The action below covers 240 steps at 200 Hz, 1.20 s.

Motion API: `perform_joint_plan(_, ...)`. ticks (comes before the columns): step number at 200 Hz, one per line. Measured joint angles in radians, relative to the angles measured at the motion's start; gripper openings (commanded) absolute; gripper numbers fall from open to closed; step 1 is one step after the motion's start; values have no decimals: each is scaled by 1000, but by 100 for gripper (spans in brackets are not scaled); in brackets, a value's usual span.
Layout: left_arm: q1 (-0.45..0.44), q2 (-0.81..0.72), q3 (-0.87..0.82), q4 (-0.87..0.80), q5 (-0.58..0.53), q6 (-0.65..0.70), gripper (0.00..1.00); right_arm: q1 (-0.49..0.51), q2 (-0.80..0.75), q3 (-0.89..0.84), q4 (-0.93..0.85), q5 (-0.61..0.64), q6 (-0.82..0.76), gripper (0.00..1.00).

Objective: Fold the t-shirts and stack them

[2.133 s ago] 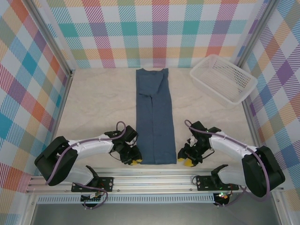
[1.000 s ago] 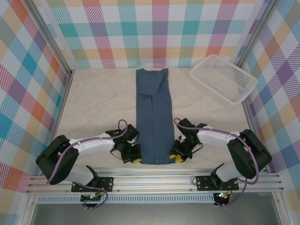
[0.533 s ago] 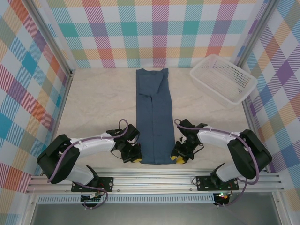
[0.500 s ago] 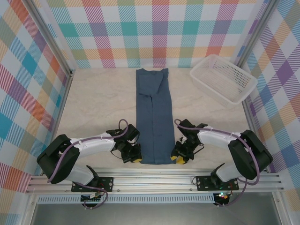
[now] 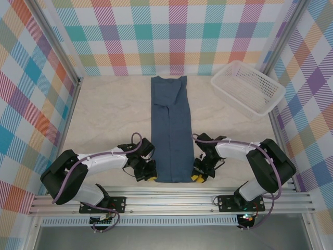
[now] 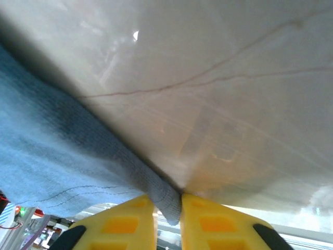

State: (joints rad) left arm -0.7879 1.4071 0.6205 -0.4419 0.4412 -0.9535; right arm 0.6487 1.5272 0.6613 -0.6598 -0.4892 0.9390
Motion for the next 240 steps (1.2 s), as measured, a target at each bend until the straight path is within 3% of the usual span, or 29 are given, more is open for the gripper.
perform_joint_plan(17,0,-13,0,-1,-10,0,0,11,1,7,37,-2,-1,0)
perform_joint_plan(72,0,-175,-13,-28,-58,0,0,21,-55,34,79,27,-15,0)
perform_joint_plan(139,-2,-337,-68,-126,-10,12,0,75,-142,49,-74,-62,-88,0)
perform_joint_plan(170,4,-338,-21,-148,-23,10,0,74,-152,126,-104,-63,-87,0)
perform_joint_plan(208,116,-289,27,-132,-50,-4,0,46,-77,241,-110,-44,-89,0)
perform_joint_plan(240,218,-177,161,-128,-50,16,0,-11,-8,341,-122,-11,-95,0)
